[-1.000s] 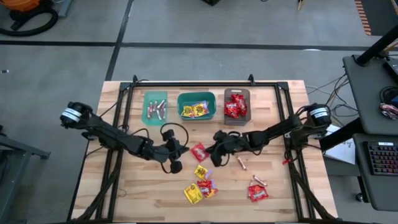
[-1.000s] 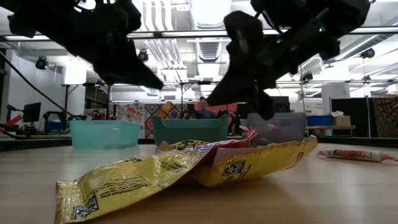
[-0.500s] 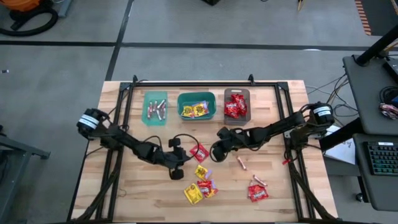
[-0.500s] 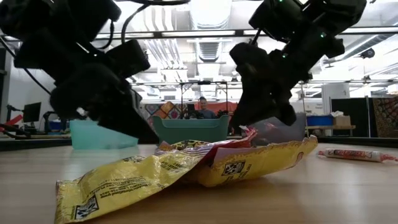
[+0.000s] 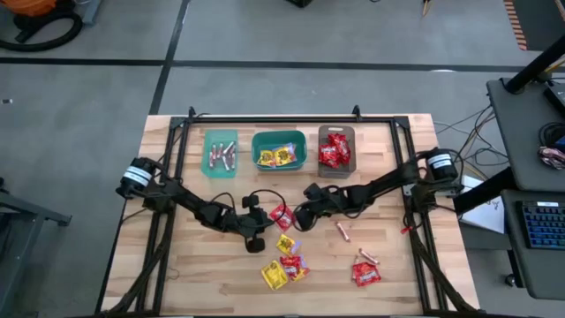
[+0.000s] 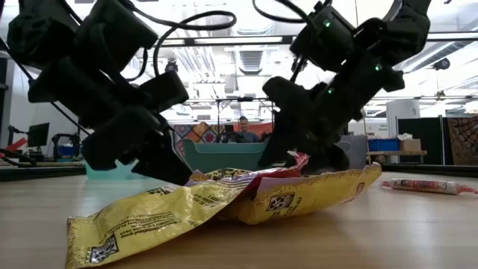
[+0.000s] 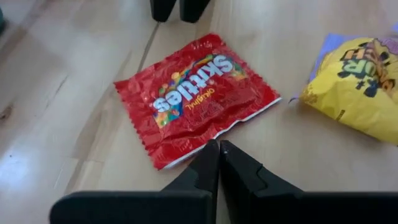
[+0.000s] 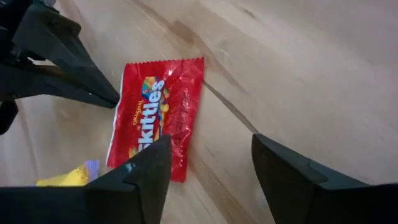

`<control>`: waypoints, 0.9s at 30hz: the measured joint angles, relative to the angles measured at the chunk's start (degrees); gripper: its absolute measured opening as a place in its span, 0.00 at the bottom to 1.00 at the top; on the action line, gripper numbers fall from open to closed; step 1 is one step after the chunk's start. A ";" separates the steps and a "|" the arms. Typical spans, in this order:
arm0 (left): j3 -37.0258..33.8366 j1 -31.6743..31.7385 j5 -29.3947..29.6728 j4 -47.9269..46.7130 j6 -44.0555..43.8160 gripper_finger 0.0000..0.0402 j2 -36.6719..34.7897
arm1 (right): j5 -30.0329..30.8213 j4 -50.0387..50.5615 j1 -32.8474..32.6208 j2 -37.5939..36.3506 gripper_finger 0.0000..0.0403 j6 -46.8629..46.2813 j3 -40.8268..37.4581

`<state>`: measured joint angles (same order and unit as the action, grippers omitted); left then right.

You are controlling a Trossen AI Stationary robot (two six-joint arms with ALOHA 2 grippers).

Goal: Sort candy
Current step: Put the red candy into the black bin

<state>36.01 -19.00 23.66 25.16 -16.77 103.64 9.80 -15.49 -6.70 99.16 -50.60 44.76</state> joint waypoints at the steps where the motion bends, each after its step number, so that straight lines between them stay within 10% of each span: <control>1: 0.00 0.05 0.03 0.16 -0.30 0.00 0.20 | -0.42 -0.07 0.00 0.49 0.54 -0.40 0.20; 27: 0.00 0.17 1.60 2.67 -1.75 0.00 1.88 | -10.42 -0.35 -0.55 14.19 0.54 6.86 17.28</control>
<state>36.01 -18.83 25.25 27.83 -18.52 105.51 -0.62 -15.84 -7.25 113.36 -43.74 62.03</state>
